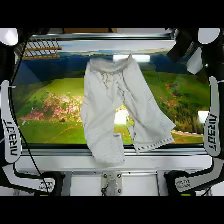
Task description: Fold the clothes and pants, and hang the long-sleeved shirts on hangers.
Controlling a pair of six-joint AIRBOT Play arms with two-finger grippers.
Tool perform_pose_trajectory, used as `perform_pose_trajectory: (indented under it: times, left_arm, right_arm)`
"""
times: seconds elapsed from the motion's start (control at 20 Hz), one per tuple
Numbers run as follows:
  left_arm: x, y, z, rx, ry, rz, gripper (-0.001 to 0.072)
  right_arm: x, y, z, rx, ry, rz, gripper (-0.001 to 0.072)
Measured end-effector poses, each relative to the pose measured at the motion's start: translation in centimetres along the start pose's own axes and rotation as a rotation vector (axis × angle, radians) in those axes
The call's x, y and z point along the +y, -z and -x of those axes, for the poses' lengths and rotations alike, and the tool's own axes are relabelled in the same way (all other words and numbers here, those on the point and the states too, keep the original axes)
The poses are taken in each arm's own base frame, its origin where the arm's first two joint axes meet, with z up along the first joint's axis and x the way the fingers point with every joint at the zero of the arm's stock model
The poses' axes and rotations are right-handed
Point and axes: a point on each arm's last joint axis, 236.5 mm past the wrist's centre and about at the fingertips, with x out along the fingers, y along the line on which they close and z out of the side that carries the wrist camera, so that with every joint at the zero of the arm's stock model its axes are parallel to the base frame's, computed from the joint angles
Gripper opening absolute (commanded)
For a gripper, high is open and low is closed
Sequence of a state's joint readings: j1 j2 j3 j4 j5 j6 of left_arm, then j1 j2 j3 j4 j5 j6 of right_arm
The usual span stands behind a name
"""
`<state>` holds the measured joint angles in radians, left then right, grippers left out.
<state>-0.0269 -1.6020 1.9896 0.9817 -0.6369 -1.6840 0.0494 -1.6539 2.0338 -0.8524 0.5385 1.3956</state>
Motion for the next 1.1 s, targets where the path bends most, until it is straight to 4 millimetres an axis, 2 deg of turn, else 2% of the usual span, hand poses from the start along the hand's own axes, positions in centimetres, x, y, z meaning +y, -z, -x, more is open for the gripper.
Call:
perform_pose_trajectory:
  times: [0.15, 0.3, 0.35, 0.45, 0.5, 0.6, 0.7, 0.85, 0.95, 1.1]
  left_arm:
    - [7.0, 2.9, 1.1, 0.186, -0.149, 0.002, 0.0674]
    - [13.0, 7.3, 4.0, 0.414, -0.318, -0.020, 0.0674]
    - [14.6, 9.2, 5.1, 0.490, -0.364, -0.022, 0.0674]
    - [17.3, 14.3, 7.6, 0.658, -0.444, -0.003, 0.0674]
    - [18.0, 17.0, 8.8, 0.733, -0.467, 0.009, 0.0674]
    - [19.1, 23.5, 11.4, 0.898, -0.502, 0.038, 0.0674]
    - [19.4, 30.4, 14.6, 1.058, -0.520, 0.064, 0.0674]
    - [17.7, 39.7, 18.9, 1.248, -0.467, 0.123, 0.0674]
    - [16.3, 44.0, 21.1, 1.327, -0.426, 0.161, 0.0674]
    - [14.6, 48.0, 23.3, 1.398, -0.386, 0.193, 0.0674]
  right_arm:
    - [-3.3, 0.6, 2.2, 0.104, 0.057, 0.026, 0.0718]
    - [-6.6, 1.9, 6.9, 0.246, 0.166, 0.096, 0.0718]
    - [-7.8, 3.2, 8.7, 0.314, 0.212, 0.116, 0.0718]
    - [-10.4, 6.7, 12.8, 0.455, 0.308, 0.129, 0.0718]
    - [-12.0, 9.2, 15.5, 0.540, 0.363, 0.117, 0.0718]
    - [-14.3, 14.5, 20.6, 0.691, 0.443, 0.059, 0.0718]
    - [-16.2, 20.6, 26.1, 0.836, 0.510, -0.028, 0.0718]
    - [-17.7, 28.2, 32.8, 0.990, 0.588, -0.163, 0.0718]
    - [-17.8, 32.6, 36.1, 1.073, 0.616, -0.247, 0.0718]
    - [-17.4, 37.2, 39.2, 1.162, 0.634, -0.331, 0.0717]
